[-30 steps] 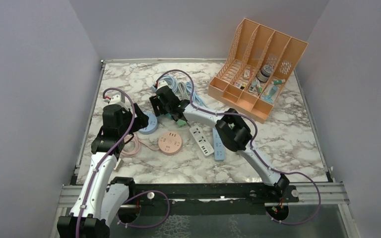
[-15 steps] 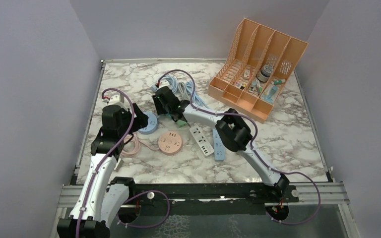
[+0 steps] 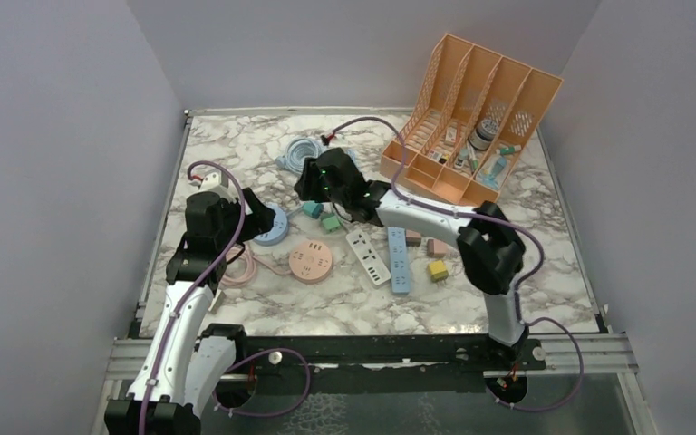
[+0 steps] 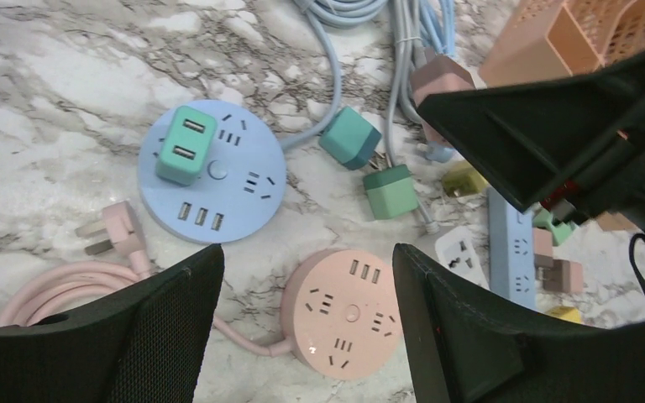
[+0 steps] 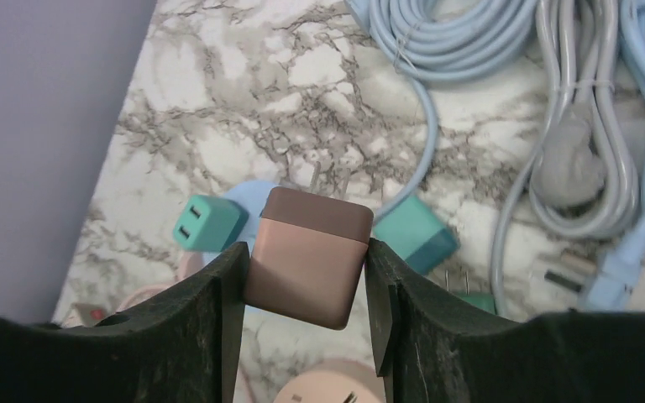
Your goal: Insert the plug
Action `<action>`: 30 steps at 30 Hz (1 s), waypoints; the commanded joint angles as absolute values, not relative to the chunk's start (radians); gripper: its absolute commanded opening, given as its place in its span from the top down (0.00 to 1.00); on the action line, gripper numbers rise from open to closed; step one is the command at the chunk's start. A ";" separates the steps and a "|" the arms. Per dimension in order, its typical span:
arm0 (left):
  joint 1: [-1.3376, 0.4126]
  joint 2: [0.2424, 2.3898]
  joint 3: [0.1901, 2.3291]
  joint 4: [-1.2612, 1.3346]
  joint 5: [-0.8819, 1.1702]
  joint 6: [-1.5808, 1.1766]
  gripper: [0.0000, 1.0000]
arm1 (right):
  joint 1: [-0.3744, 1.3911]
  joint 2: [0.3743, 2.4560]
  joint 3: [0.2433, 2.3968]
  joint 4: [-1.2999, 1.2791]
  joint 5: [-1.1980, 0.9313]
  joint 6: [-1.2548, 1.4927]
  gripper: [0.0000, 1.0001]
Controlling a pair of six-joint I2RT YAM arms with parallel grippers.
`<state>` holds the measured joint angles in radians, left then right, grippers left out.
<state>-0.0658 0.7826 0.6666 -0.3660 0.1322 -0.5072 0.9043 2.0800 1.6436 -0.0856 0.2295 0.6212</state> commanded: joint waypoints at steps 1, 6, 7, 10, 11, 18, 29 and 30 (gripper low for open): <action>-0.066 0.769 0.634 -0.268 0.272 -0.567 0.24 | 0.908 1.906 1.424 0.013 0.183 0.863 0.57; -0.068 0.777 0.554 -0.157 0.342 -0.653 0.25 | 0.908 1.700 1.091 0.181 0.172 1.069 0.57; -0.071 0.783 0.542 -0.132 0.362 -0.663 0.25 | 0.907 1.677 1.058 0.182 0.173 1.102 0.57; -0.101 0.803 0.517 -0.079 0.381 -0.684 0.25 | 0.908 1.620 0.973 0.175 0.162 1.224 0.57; -0.120 0.812 0.510 -0.061 0.376 -0.692 0.25 | 0.908 1.603 0.944 0.188 0.163 1.256 0.57; -0.364 0.884 0.495 0.020 0.225 -0.697 0.26 | 0.907 1.550 0.866 0.165 0.181 1.470 0.57; -0.479 0.829 0.375 0.234 0.200 -0.757 0.26 | 0.904 1.585 0.862 0.139 0.170 1.756 0.58; -0.488 0.827 0.368 0.252 0.187 -0.768 0.26 | 0.904 1.588 0.863 0.140 0.169 1.774 0.58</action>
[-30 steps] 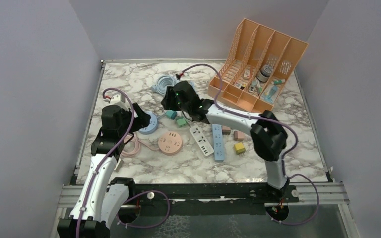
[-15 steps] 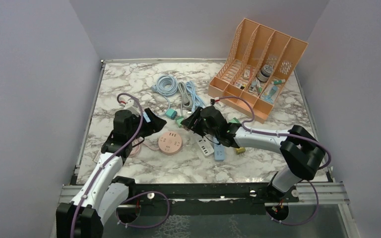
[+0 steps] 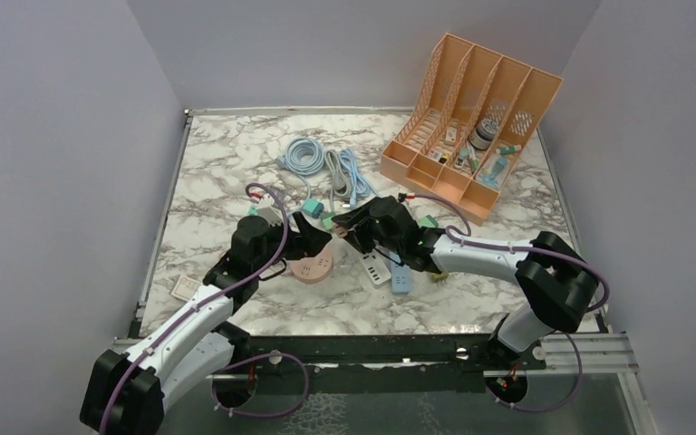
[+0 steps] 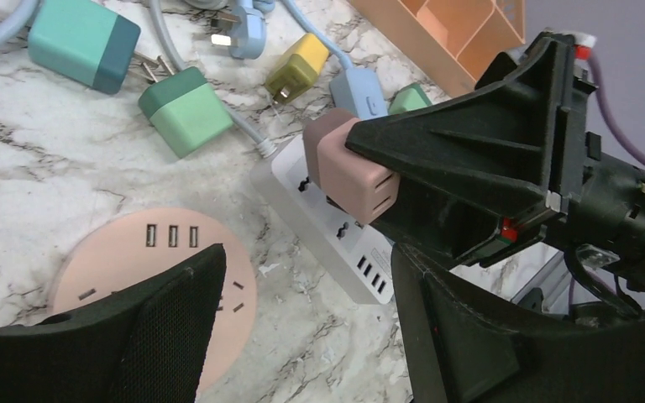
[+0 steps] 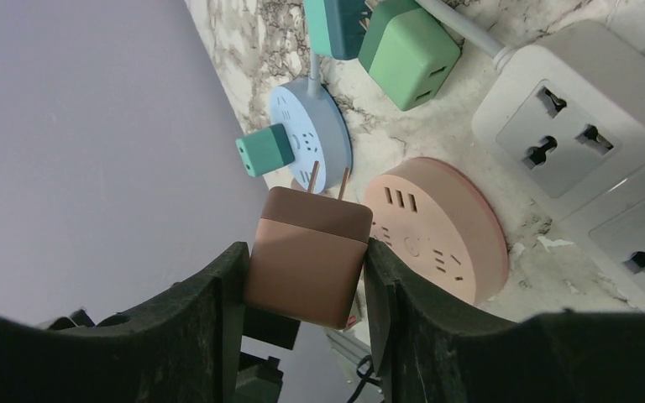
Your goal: Insert the plug
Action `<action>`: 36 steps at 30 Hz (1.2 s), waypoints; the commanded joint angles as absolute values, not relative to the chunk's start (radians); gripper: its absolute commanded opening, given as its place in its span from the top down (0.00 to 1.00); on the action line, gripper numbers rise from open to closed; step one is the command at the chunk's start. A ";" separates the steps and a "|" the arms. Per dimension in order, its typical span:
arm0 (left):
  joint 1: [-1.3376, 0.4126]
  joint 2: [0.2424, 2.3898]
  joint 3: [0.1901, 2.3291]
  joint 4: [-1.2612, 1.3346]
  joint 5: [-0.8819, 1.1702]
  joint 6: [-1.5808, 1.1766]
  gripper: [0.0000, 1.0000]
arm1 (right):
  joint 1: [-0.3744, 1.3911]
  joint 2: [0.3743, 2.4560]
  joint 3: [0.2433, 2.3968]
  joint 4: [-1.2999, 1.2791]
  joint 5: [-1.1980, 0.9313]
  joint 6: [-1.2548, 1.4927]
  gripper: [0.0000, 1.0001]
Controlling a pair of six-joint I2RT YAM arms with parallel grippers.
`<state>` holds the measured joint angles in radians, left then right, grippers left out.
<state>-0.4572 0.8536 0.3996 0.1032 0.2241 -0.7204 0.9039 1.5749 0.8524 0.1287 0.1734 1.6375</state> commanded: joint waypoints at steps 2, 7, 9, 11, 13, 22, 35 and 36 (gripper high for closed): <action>-0.506 0.828 0.366 0.278 0.161 -0.773 0.26 | 0.904 1.597 0.874 0.134 0.162 1.805 0.58; -0.539 0.845 0.392 0.321 0.104 -0.755 0.24 | 0.904 1.614 0.883 0.135 0.151 1.844 0.58; -0.551 0.864 0.405 0.321 0.105 -0.753 0.24 | 0.904 1.622 0.884 0.145 0.142 1.855 0.58; -0.572 0.881 0.406 0.320 0.084 -0.757 0.24 | 0.904 1.626 0.882 0.156 0.137 1.862 0.58; -0.594 0.890 0.400 0.321 0.048 -0.764 0.24 | 0.904 1.626 0.881 0.165 0.135 1.865 0.58; -0.664 0.937 0.402 0.327 -0.053 -0.767 0.30 | 0.902 1.608 0.887 0.148 0.122 1.862 0.58; -0.676 1.058 0.482 0.363 -0.118 -0.800 0.32 | 0.902 1.622 0.913 0.144 0.086 1.816 0.58; -0.678 1.062 0.487 0.366 -0.120 -0.802 0.33 | 0.902 1.624 0.914 0.142 0.085 1.814 0.58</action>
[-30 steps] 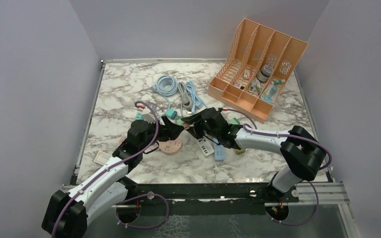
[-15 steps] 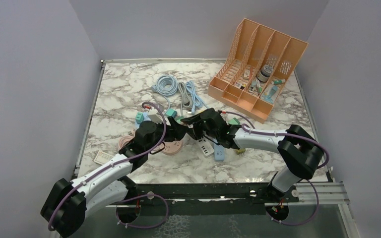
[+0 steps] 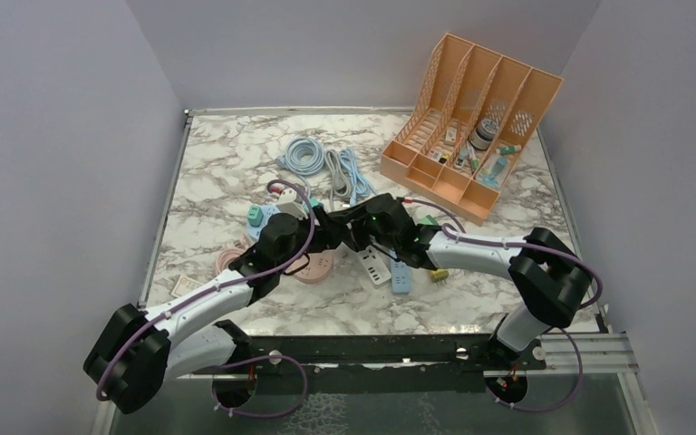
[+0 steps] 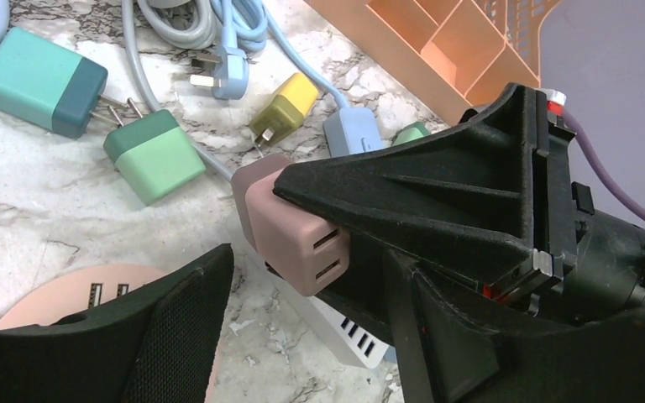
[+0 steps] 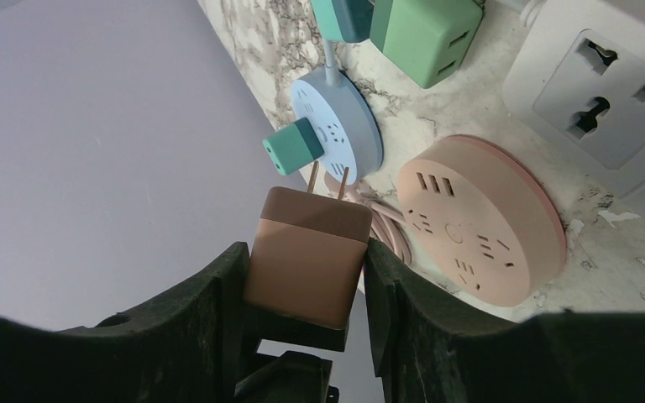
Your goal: Insert the plug
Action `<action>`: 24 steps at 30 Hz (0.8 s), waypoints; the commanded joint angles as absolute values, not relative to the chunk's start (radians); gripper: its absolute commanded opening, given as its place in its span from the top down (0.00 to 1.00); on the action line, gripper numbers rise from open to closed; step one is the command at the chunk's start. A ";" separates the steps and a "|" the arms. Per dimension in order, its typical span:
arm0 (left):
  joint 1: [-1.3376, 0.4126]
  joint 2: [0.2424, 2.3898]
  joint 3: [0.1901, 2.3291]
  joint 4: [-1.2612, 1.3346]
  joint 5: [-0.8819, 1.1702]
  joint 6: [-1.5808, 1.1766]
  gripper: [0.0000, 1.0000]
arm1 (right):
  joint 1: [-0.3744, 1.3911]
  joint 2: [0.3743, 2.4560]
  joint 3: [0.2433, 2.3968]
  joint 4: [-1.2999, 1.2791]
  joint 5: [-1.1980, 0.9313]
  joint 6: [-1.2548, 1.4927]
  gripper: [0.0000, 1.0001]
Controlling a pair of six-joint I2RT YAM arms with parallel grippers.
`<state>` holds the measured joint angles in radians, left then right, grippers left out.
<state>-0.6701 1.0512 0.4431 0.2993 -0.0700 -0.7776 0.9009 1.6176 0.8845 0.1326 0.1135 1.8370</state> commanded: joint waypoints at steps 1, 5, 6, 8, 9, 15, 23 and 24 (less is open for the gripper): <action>-0.678 1.067 0.491 0.368 -0.123 -0.804 0.35 | 0.902 1.626 0.916 0.142 0.082 1.812 0.58; -0.681 1.085 0.495 0.371 -0.140 -0.815 0.47 | 0.902 1.633 0.918 0.142 0.065 1.806 0.58; -0.681 1.088 0.494 0.372 -0.145 -0.820 0.50 | 0.902 1.633 0.919 0.141 0.060 1.805 0.58; -0.683 1.094 0.491 0.375 -0.159 -0.825 0.55 | 0.902 1.634 0.920 0.137 0.056 1.800 0.58; -0.683 1.095 0.490 0.377 -0.164 -0.825 0.58 | 0.902 1.631 0.920 0.132 0.055 1.799 0.58; -0.684 1.091 0.482 0.390 -0.156 -0.780 0.77 | 0.898 1.619 0.903 0.131 0.083 1.749 0.51; -0.684 1.038 0.478 0.360 -0.052 -0.674 0.87 | 0.833 1.528 0.817 0.193 0.075 1.518 0.26; -0.684 1.028 0.480 0.346 -0.045 -0.668 0.87 | 0.826 1.506 0.800 0.191 0.073 1.508 0.25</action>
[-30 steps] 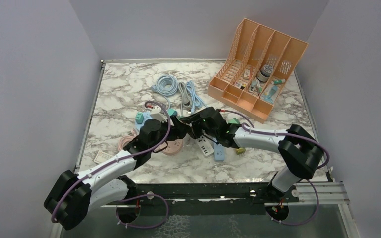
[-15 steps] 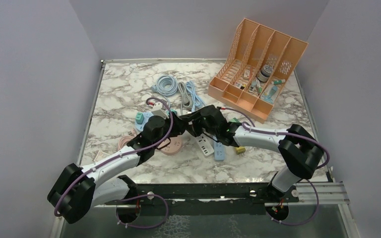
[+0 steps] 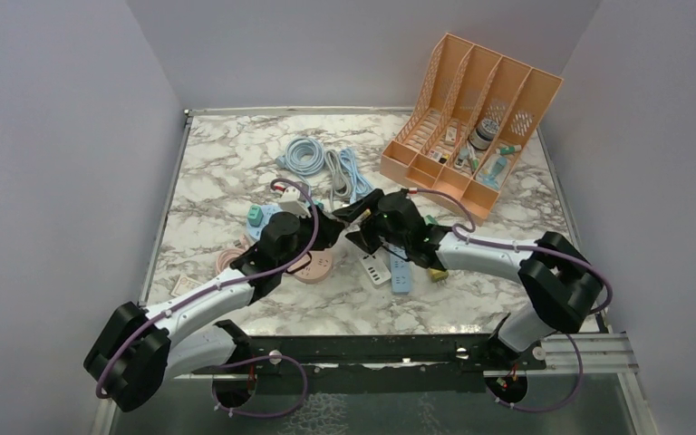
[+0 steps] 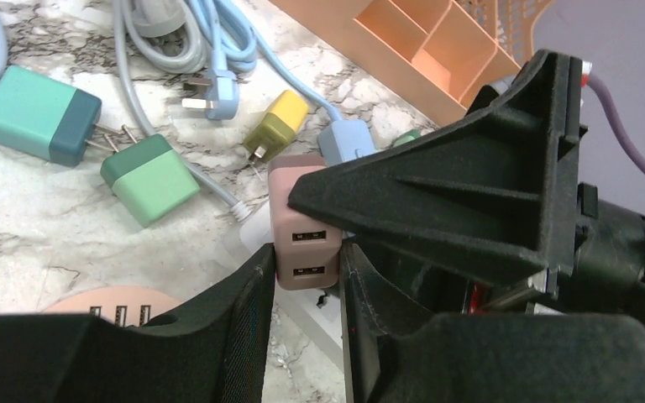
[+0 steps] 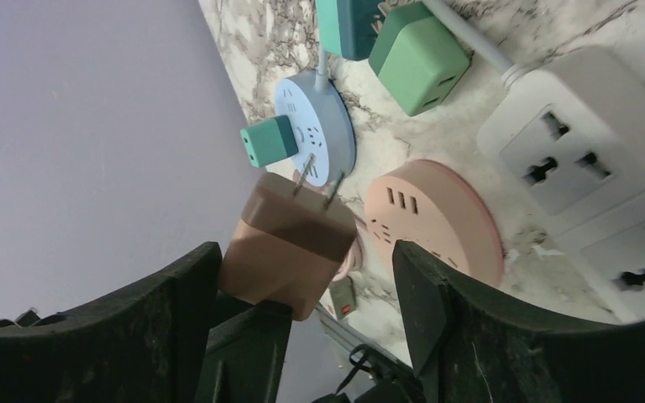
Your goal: Insert the plug
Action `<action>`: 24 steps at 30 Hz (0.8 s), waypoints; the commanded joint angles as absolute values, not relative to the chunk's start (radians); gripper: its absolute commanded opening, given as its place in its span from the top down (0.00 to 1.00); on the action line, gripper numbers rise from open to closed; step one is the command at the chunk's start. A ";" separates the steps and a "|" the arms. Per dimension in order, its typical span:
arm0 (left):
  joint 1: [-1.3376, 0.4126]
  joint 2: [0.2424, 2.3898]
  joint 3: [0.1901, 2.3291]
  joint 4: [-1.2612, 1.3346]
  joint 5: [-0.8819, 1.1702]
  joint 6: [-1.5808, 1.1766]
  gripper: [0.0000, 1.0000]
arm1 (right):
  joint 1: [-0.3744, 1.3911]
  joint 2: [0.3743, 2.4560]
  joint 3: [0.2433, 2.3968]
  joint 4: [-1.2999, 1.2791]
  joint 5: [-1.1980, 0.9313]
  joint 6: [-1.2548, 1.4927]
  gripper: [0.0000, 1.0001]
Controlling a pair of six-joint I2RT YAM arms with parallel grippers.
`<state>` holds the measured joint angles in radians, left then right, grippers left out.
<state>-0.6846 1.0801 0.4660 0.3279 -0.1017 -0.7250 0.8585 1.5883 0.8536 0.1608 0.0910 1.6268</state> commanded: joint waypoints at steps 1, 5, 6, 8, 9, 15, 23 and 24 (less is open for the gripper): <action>-0.684 1.018 0.484 0.331 -0.036 -0.664 0.88 | 0.815 1.482 0.782 0.202 0.068 1.492 0.25; -0.683 0.997 0.514 0.259 0.028 -0.643 0.90 | 0.787 1.408 0.740 0.184 0.044 1.460 0.24; -0.683 0.992 0.519 0.245 0.040 -0.645 0.90 | 0.782 1.396 0.735 0.169 0.034 1.472 0.24; -0.684 0.988 0.521 0.246 0.076 -0.652 0.90 | 0.777 1.378 0.726 0.142 0.016 1.516 0.25; -0.683 0.987 0.517 0.257 0.096 -0.657 0.90 | 0.776 1.374 0.720 0.137 0.006 1.546 0.25; -0.684 0.995 0.497 0.311 0.136 -0.675 0.90 | 0.776 1.399 0.719 0.137 -0.059 1.724 0.25; -0.684 1.002 0.462 0.366 0.119 -0.677 0.90 | 0.776 1.443 0.735 0.163 -0.085 1.853 0.41; -0.683 1.003 0.460 0.368 0.117 -0.676 0.90 | 0.776 1.446 0.736 0.164 -0.084 1.858 0.44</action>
